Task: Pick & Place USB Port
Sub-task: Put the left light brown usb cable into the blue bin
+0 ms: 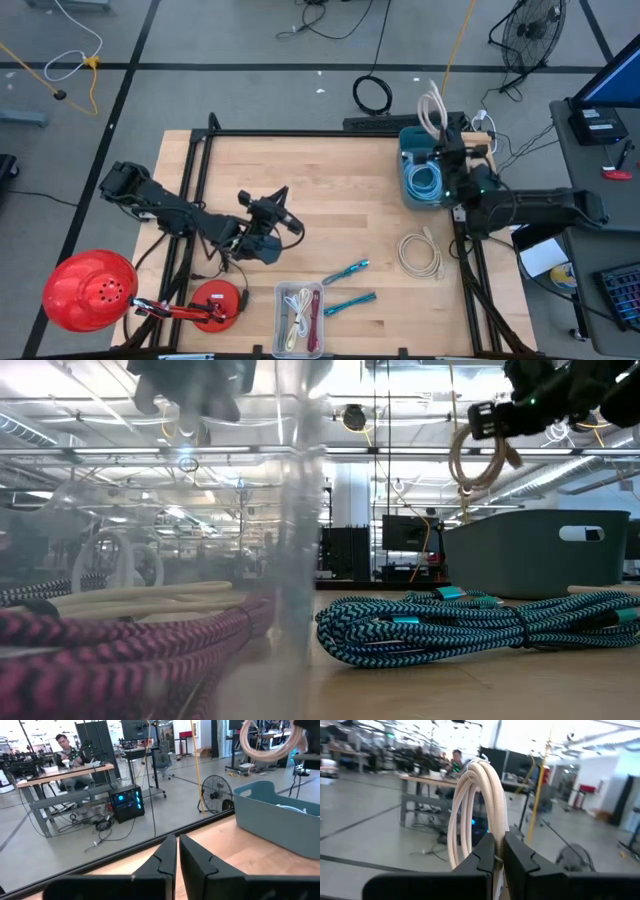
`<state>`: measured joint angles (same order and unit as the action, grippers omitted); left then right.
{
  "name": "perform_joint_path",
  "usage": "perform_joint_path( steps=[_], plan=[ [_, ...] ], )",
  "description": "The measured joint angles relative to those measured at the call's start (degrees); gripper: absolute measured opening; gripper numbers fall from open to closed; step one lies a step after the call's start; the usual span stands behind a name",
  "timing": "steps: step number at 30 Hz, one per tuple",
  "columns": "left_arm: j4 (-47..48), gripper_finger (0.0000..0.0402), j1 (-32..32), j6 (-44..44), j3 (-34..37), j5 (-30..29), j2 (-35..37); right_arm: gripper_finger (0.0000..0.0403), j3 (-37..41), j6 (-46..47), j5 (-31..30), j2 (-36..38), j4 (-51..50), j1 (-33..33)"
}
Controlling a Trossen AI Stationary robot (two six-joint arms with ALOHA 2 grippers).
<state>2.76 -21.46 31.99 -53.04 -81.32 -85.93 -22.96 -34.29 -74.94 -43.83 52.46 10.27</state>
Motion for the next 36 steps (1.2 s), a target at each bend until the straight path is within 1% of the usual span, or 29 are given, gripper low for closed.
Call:
perform_joint_path(
  steps=[2, 3, 5, 7, 8, 10, 12, 15, 16, 18, 22, 23, 24, 28, 32, 34, 36],
  plan=[
    [0.0, 0.0026, 0.25, 0.0, 0.0, 0.39, 0.0, 0.0009, -2.3, 0.34, 2.19, 1.8, -5.82, -0.17],
    [0.02, 0.0026, 0.31, 0.0, 0.0, 0.41, 0.0, 0.0009, -3.76, 2.1, 3.43, 2.72, -10.68, -0.29],
    [0.01, 0.0026, 0.36, 0.0, 0.0, 0.67, 0.0, 0.0009, -7.58, 9.71, 8.69, 4.73, -26.13, -0.63],
    [0.0, 0.0026, 0.36, 0.0, 0.0, 1.57, 0.0, 0.0009, -12.83, 23.35, 18.11, 6.54, -46.21, 0.51],
    [0.0, 0.0026, 0.36, 0.0, 0.0, 1.95, 0.0, 0.0009, -15.67, 30.86, 23.69, 6.72, -54.58, 2.13],
    [0.0, 0.0026, 0.36, 0.0, 0.0, 2.01, 0.0, 0.0009, -20.46, 41.57, 30.59, 6.7, -67.28, 6.28],
    [0.0, 0.0026, 0.36, 0.07, 0.0, 2.2, 0.0, 0.0009, -23.54, 46.99, 33.82, 6.43, -77.36, 10.81],
    [-0.1, 0.0026, 0.36, 0.0, 0.0, 3.29, 0.0, 0.0009, -26.27, 52.27, 38.38, 6.19, -88.16, 18.11],
    [-0.11, 0.0026, 0.36, 0.0, 0.0, 3.36, 0.0, 0.0009, -26.57, 52.94, 40.76, 6.26, -90.62, 20.62],
    [-0.11, 0.0026, 0.36, 0.0, 0.0, 3.37, 0.01, 0.0009, -26.6, 53.16, 47.5, 6.29, -92.84, 25.59],
    [-0.11, 0.0026, 0.36, -0.46, 0.0, 3.41, 0.02, 0.0008, -25.47, 52.85, 61.85, 5.84, -93.06, 33.28],
    [-0.09, 0.0026, 0.36, -0.46, 0.0, 3.41, 0.02, 0.0008, -25.06, 52.95, 64.51, 5.47, -93.03, 34.61],
    [-0.09, 0.0026, 0.36, -0.59, 0.0, 3.41, 0.0, 0.0008, -24.64, 53.11, 65.89, 5.05, -93.06, 35.78],
    [-0.07, 0.0026, 0.34, -1.5, 0.0, 3.42, 0.01, 0.0008, -21.6, 53.23, 66.64, 3.39, -95.56, 38.73],
    [0.02, 0.0026, 0.32, -1.95, 0.0, 3.56, 0.02, 0.0008, -17.08, 53.82, 67.46, 2.1, -93.0, 40.44],
    [0.02, 0.0026, 0.16, -2.63, 0.0, 3.85, 0.02, 0.0008, -14.81, 53.88, 66.43, 1.57, -91.42, 41.3],
    [0.01, 0.0026, -0.03, -3.01, 0.0, 3.87, 0.02, 0.0008, -12.96, 54.22, 63.55, 1.15, -91.37, 41.92]
  ],
)
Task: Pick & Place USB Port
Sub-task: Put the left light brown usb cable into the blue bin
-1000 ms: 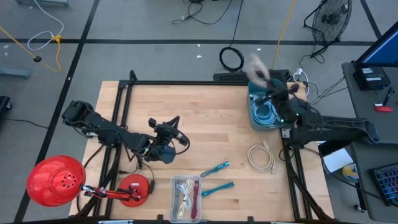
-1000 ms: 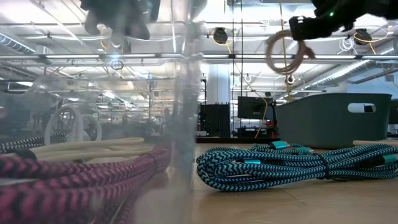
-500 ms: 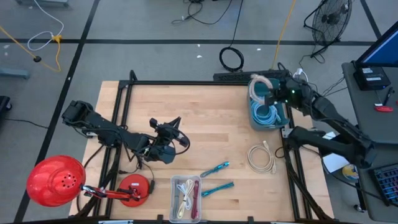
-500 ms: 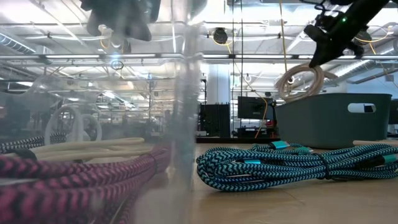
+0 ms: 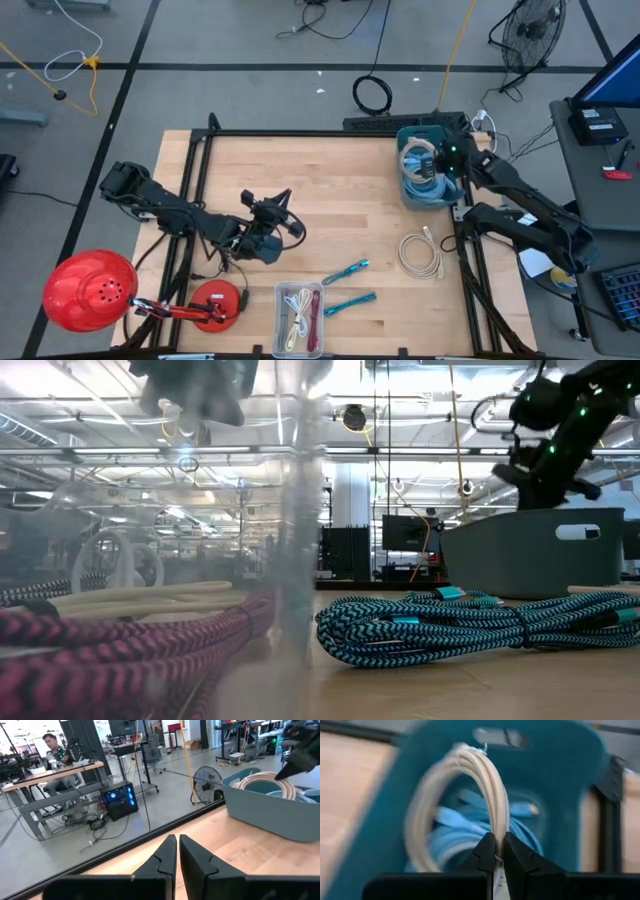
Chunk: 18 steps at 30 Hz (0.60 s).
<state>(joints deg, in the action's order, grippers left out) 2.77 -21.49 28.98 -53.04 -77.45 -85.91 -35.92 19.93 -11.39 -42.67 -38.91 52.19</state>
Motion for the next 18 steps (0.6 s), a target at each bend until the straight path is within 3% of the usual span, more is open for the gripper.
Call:
perform_joint_path(
  steps=[4, 12, 18],
  plan=[
    [-0.01, 0.0026, -0.31, -0.21, 0.02, -0.07, 0.0, 0.002, 1.37, 0.45, -5.22, -0.83, -1.44, 0.98],
    [-0.01, 0.0026, -0.35, -0.35, 0.02, -0.44, 0.0, 0.0033, 1.4, 0.16, -6.56, -1.03, -0.63, 1.07],
    [-0.01, 0.0026, -0.35, -0.31, 0.02, -0.44, 0.0, 0.009, 1.44, -0.25, -6.9, -1.03, -0.38, 1.09]
  ],
)
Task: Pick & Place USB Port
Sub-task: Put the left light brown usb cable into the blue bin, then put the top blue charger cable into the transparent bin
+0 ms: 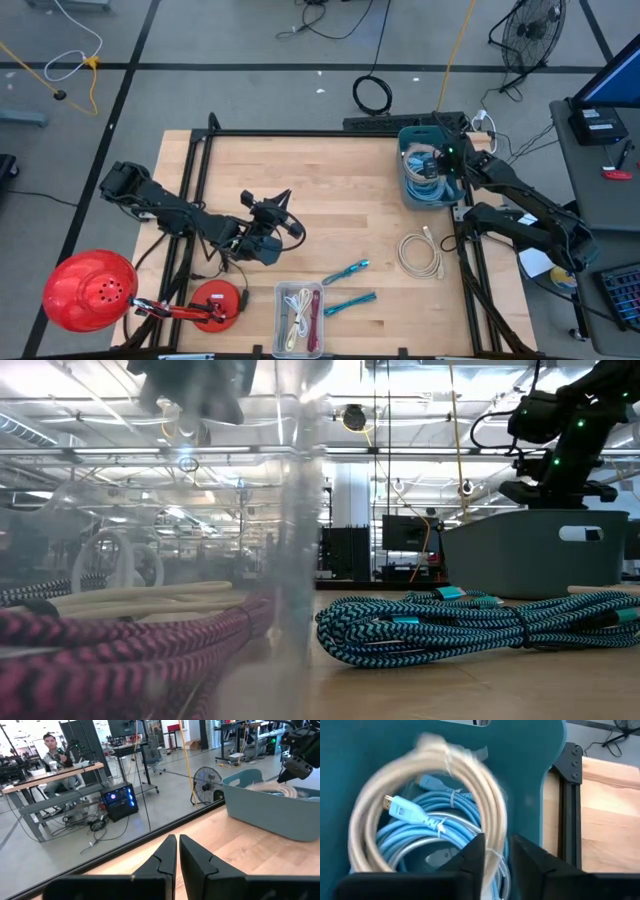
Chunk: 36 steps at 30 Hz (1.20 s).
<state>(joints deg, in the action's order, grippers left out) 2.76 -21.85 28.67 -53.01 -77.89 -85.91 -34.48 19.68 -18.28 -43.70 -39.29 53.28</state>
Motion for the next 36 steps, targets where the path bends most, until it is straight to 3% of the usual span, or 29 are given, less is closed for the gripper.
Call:
perform_joint_path(
  steps=[10, 13, 17, 20, 28, 31, 36],
  plan=[
    [-0.02, 0.0026, 0.0, 0.07, 0.0, 0.0, 0.0, 0.0214, 0.0, -0.43, 0.3, 0.3, 6.15, -0.11],
    [-0.02, 0.0026, 0.0, 0.07, 0.0, 0.0, 0.0, 0.0236, 0.0, -1.89, 0.62, 0.95, 10.53, -0.11],
    [-0.02, 0.0026, 0.01, -0.28, 0.02, 0.0, 0.0, 0.0251, -0.02, -2.48, 5.65, 3.35, 16.22, -0.11],
    [-0.04, 0.0026, 0.0, -1.09, 0.02, 0.0, 0.0, 0.0253, -0.02, -3.8, 14.28, 5.8, 19.72, -0.13],
    [-0.03, 0.0026, 0.0, -1.18, 0.02, 0.0, 0.0, 0.0236, -0.02, 3.43, 49.92, 11.0, 33.79, -7.46],
    [-0.04, 0.0026, 0.0, -1.18, 0.02, 0.0, 0.0, 0.0228, -0.02, 6.46, 55.78, 12.19, 34.61, -13.13],
    [-0.02, 0.0026, 0.0, -1.45, 0.02, 0.98, 0.0, 0.0229, 1.77, 7.28, 57.39, 14.03, 30.63, -26.01]
  ],
)
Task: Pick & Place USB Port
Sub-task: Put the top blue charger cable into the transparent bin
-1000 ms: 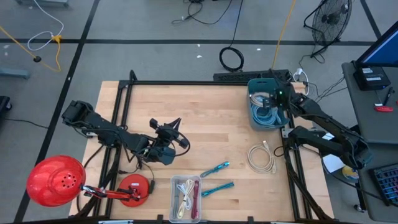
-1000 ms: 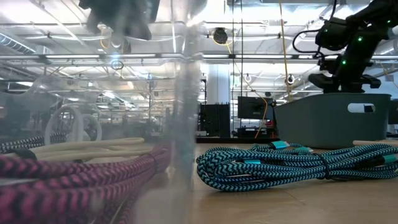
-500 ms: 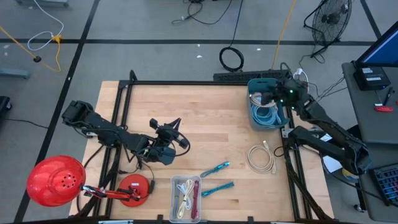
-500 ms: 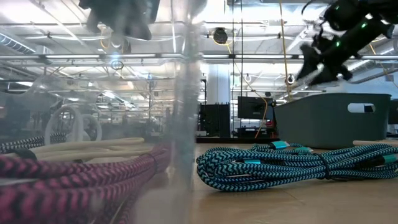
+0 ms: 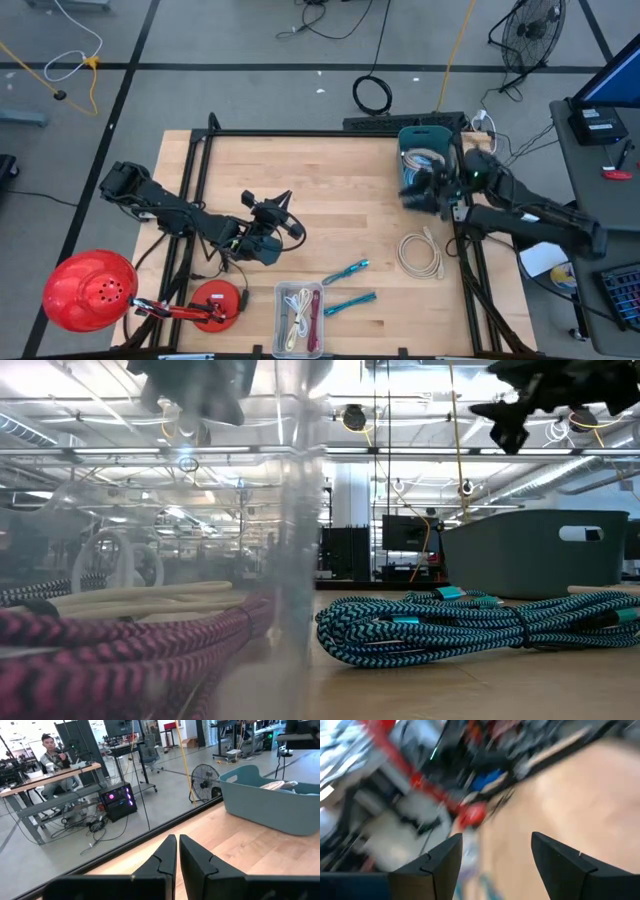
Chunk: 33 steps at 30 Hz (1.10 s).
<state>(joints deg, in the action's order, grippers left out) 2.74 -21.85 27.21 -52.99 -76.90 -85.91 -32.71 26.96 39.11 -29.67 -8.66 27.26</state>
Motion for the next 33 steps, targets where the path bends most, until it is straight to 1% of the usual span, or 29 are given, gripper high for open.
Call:
perform_joint_path(
  steps=[2, 3, 6, 10, 13, 15, 17, 20, 22, 23, 25, 27, 29, 33],
  plan=[
    [0.0, 0.0026, 0.0, -0.12, 0.0, 0.06, 0.0, 0.0232, 1.58, 0.42, -1.25, 0.26, -1.84, -5.83],
    [0.01, 0.0026, 0.0, -0.12, 0.0, 0.19, -0.01, 0.0232, 2.6, 1.18, -3.22, 0.38, -2.82, -8.85],
    [0.02, 0.0026, 0.02, -0.12, 0.0, 0.46, 0.0, 0.0232, 6.11, 4.58, -10.75, 0.17, -3.74, -18.34],
    [0.04, 0.0026, 0.0, -0.1, 0.0, 0.61, 0.0, 0.0233, 9.49, 9.45, -21.19, -1.53, -0.16, -30.59],
    [0.04, 0.0026, 0.02, -0.1, 0.0, 1.6, 0.0, 0.0233, 10.61, 10.33, -28.12, -3.61, 7.43, -39.08],
    [0.04, 0.0026, 0.07, -0.27, 0.0, 2.24, 0.0, 0.0233, 10.75, 9.47, -32.6, -5.87, 15.07, -44.61],
    [0.04, 0.0026, 0.07, -0.34, 0.0, 2.38, 0.0, 0.0233, 10.75, 6.6, -36.56, -9.07, 23.16, -49.82],
    [0.09, 0.0026, 0.07, -0.38, 0.0, 2.43, 0.0, 0.0233, 10.73, 0.55, -43.09, -15.99, 32.57, -56.25],
    [0.09, 0.0026, 0.07, -0.38, 0.0, 2.43, 0.0, 0.0233, 10.58, -3.2, -48.54, -21.47, 35.54, -58.75],
    [0.09, 0.0026, 0.07, -0.4, 0.0, 2.45, 0.0, 0.0233, 9.96, -4.18, -50.77, -24.44, 35.34, -59.26],
    [0.11, 0.0026, 0.07, -0.45, 0.0, 2.47, 0.0, 0.0233, 7.91, -4.91, -52.75, -30.56, 34.77, -58.94],
    [0.11, 0.0026, 0.07, -0.51, 0.0, 2.49, 0.0, 0.0233, 4.8, -6.02, -52.56, -36.48, 34.67, -57.77],
    [0.11, 0.0026, 0.07, -0.51, 0.0, 2.49, 0.0, 0.0233, 0.73, -8.44, -51.03, -41.69, 32.15, -56.34],
    [0.2, 0.0026, 0.07, -0.84, 0.0, 3.1, 0.0, 0.0232, -8.76, -10.13, -47.46, -49.5, 19.78, -53.16]
  ],
)
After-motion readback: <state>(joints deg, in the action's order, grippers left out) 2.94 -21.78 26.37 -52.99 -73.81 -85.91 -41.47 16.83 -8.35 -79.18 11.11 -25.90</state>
